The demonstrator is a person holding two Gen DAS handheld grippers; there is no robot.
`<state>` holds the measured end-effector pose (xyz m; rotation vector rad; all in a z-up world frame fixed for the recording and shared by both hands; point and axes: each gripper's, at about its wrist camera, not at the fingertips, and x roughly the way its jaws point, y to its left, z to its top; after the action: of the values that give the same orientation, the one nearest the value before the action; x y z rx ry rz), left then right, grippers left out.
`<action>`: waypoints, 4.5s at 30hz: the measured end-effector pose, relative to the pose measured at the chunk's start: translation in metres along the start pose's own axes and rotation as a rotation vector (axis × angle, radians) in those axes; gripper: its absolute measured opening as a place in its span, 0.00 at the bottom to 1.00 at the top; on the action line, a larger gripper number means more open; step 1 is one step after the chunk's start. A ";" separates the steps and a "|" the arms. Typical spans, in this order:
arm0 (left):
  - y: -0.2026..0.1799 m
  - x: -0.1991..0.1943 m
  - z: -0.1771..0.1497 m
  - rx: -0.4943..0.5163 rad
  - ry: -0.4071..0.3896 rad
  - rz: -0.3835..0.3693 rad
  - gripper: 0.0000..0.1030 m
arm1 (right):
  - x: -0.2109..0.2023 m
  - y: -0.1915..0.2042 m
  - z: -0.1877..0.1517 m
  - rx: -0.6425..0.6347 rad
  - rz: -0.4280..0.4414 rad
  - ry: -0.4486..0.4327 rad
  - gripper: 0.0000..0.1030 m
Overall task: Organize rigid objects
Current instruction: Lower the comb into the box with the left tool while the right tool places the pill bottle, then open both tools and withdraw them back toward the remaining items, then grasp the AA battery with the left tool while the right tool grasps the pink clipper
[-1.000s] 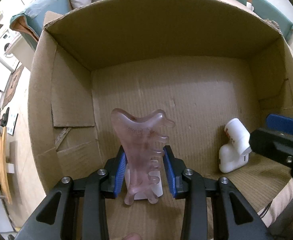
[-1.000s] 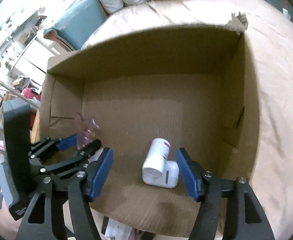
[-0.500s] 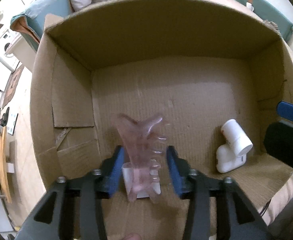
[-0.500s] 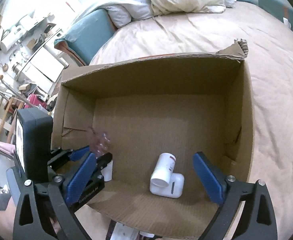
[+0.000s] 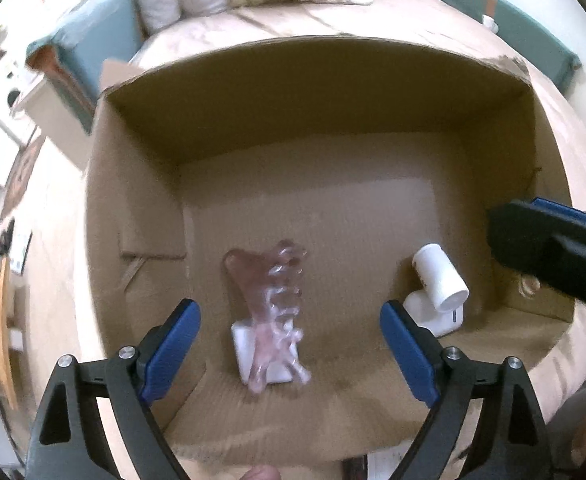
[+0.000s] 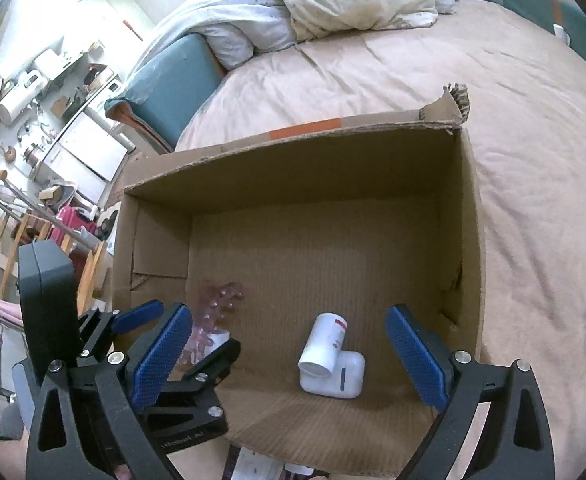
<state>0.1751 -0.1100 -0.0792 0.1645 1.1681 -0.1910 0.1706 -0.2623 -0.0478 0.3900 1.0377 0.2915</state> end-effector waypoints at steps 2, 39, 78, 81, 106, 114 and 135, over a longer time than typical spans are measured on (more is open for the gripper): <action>0.014 -0.009 0.000 -0.044 0.022 -0.043 0.88 | -0.001 0.001 0.002 0.000 -0.002 -0.005 1.00; 0.061 -0.102 -0.073 -0.208 -0.033 0.016 0.88 | -0.075 -0.012 -0.052 0.033 -0.018 -0.013 1.00; 0.033 0.001 -0.076 -0.258 0.196 -0.003 0.88 | -0.013 -0.053 -0.088 0.279 -0.001 0.273 1.00; 0.022 0.019 -0.072 -0.295 0.232 0.013 0.87 | -0.012 -0.062 -0.087 0.296 -0.025 0.279 1.00; -0.005 0.056 -0.059 -0.315 0.270 0.084 0.53 | 0.060 -0.054 -0.081 0.225 -0.172 0.356 0.89; -0.010 0.054 -0.059 -0.275 0.244 0.067 0.38 | 0.062 -0.045 -0.079 0.176 -0.164 0.330 0.88; 0.024 0.038 -0.078 -0.278 0.248 0.061 0.38 | 0.072 -0.018 -0.084 0.007 -0.280 0.269 0.39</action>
<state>0.1254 -0.0719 -0.1436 -0.0227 1.4215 0.0481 0.1324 -0.2336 -0.1497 0.2104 1.3412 0.0897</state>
